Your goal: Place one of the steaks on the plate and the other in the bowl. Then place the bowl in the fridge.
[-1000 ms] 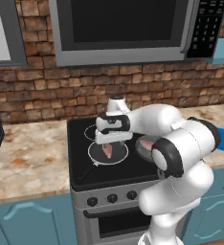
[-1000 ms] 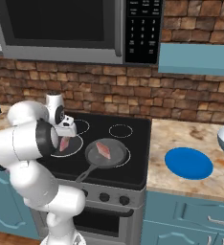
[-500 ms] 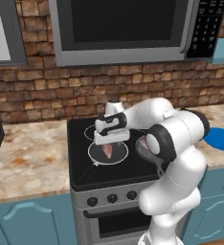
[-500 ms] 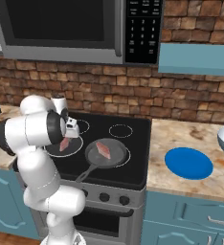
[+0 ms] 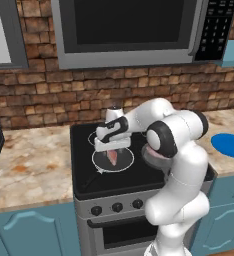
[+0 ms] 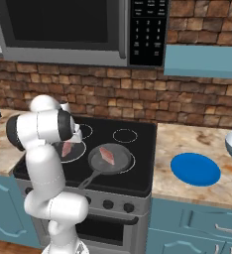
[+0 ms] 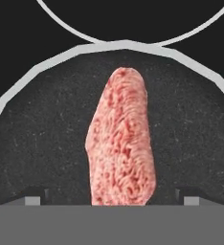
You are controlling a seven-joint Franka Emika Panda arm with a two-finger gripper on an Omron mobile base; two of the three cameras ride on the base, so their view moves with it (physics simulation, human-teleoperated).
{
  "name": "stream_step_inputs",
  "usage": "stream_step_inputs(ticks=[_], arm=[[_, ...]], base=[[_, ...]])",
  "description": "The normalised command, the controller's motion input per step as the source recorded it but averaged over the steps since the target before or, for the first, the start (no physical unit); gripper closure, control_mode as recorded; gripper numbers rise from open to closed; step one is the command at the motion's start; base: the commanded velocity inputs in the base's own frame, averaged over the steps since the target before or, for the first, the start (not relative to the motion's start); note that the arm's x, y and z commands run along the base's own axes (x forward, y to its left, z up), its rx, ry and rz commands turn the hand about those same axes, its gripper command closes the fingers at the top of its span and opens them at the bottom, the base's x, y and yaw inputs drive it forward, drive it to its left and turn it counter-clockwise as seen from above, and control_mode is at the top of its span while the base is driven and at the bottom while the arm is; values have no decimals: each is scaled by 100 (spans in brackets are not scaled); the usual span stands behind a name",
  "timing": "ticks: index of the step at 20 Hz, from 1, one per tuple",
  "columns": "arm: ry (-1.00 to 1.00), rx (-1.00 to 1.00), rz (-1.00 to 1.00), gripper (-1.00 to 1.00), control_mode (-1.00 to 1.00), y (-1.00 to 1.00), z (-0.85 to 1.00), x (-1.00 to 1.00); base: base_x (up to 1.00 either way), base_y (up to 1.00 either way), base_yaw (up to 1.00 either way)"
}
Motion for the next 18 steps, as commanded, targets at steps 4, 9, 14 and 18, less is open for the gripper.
stream_step_inputs(ticks=[4,9,14,18], arm=[[0,0,0,-100,-100,0,-15,5],[0,0,0,-100,-100,0,-23,4],[0,0,0,-100,-100,0,-30,6],[0,0,0,100,-100,13,-47,3]], base=[[0,0,0],[0,0,0],[0,0,0],[0,0,0]])
